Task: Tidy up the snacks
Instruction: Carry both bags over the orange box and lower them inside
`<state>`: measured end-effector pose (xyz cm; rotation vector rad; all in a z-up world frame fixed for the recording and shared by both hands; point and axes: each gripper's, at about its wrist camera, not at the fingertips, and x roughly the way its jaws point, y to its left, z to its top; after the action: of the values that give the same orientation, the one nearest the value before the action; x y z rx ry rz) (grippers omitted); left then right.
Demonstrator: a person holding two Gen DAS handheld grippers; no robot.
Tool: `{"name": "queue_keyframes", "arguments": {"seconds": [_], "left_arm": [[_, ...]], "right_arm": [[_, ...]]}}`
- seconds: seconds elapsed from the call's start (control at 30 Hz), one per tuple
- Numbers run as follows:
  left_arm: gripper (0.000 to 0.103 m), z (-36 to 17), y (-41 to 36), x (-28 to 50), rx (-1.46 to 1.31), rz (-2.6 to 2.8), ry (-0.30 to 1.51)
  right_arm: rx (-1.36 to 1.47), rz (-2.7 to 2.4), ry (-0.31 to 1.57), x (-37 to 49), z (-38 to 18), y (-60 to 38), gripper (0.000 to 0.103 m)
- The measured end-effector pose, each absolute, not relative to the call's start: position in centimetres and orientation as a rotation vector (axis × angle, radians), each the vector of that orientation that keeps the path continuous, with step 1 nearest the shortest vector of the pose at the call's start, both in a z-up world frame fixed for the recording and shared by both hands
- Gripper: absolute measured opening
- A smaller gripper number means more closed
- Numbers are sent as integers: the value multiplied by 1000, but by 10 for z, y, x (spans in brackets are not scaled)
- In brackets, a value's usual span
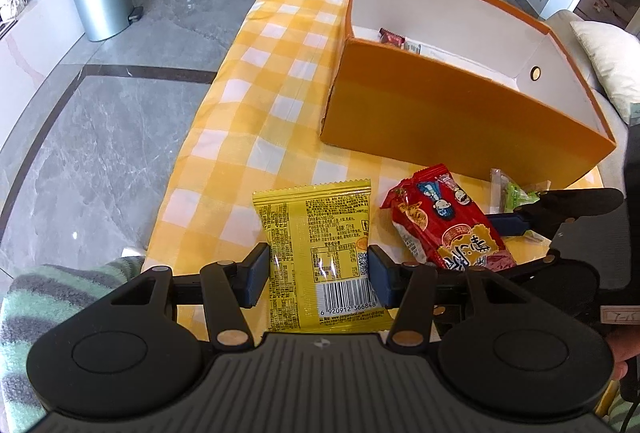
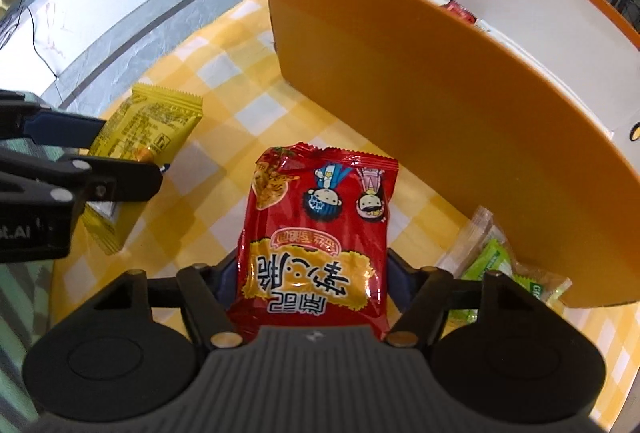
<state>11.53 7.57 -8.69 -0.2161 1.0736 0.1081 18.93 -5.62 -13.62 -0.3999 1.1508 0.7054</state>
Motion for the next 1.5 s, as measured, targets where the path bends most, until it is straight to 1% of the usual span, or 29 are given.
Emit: {"name": "queue_keyframes", "arguments": {"seconds": [0.23,0.47,0.67,0.87,1.13,1.5], "left_arm": [[59,-59,71,109,-209,82,998],[59,-22,54,118,-160,23,908],[59,6,32,143,-111,-51,852],[59,18,13,184,-93,-117,839],[59,4,4,249,-132,-158,904],[59,-36,-8,305,-72,-169,994]], "right_arm": [[-295,659,1095,177,-100,-78,67],[-170,589,976,155,-47,-122,67],[-131,520,866,151,-1,-163,67],[-131,453,801,180,28,-189,68],[-222,385,794,241,25,-188,68],[-468,379,868,299,-29,-163,67]]}}
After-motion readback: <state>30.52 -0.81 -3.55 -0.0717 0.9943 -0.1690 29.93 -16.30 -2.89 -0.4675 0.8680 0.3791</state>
